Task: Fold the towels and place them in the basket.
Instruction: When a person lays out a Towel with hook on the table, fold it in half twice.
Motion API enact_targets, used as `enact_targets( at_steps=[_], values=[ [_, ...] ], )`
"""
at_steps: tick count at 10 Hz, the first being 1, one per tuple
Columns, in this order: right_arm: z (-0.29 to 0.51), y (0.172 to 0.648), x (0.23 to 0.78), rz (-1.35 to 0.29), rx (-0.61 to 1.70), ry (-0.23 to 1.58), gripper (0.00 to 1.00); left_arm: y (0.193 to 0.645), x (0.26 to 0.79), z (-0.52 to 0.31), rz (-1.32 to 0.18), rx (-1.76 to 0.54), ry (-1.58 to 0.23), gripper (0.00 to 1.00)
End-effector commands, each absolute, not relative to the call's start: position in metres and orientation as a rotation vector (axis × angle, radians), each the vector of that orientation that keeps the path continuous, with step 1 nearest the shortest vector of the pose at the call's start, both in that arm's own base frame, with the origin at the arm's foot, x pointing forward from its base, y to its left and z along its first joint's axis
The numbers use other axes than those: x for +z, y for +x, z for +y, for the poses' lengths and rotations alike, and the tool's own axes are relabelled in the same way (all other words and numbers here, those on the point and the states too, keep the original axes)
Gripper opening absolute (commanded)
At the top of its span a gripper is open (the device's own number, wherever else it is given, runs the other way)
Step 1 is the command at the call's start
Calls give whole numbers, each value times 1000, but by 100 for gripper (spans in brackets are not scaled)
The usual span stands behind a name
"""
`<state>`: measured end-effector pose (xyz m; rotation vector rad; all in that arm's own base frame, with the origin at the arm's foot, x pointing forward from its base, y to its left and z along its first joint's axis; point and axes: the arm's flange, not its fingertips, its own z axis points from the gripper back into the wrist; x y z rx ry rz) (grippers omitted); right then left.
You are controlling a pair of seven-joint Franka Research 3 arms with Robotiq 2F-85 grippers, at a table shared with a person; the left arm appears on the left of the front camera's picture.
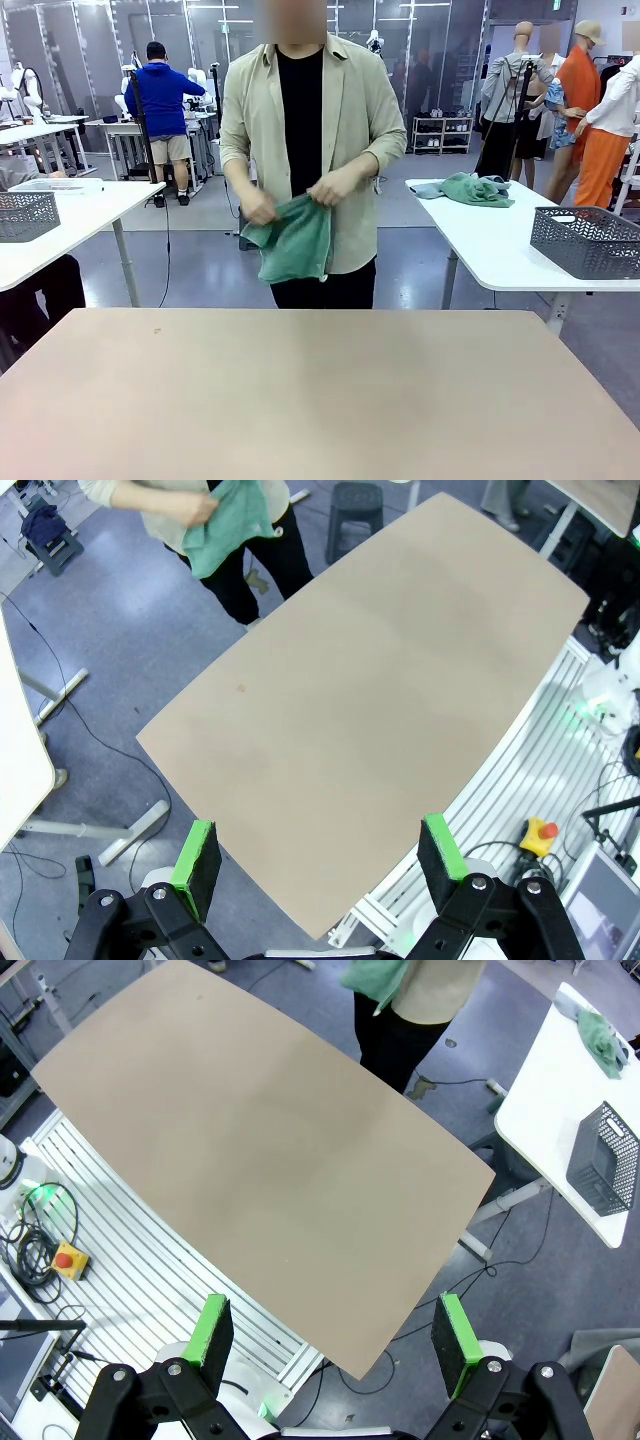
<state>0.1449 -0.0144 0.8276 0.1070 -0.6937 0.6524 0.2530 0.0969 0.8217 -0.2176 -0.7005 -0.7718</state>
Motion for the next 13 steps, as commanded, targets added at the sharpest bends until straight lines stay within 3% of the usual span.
enact_targets(
  at_steps=[1, 13],
  values=[
    [-14, 144, 828, -695, 654, 108, 100, 254, 822, 95, -701, -787, -221, 100],
    [-14, 144, 828, -695, 654, 108, 100, 254, 822, 95, -701, -787, -221, 100]
  ],
)
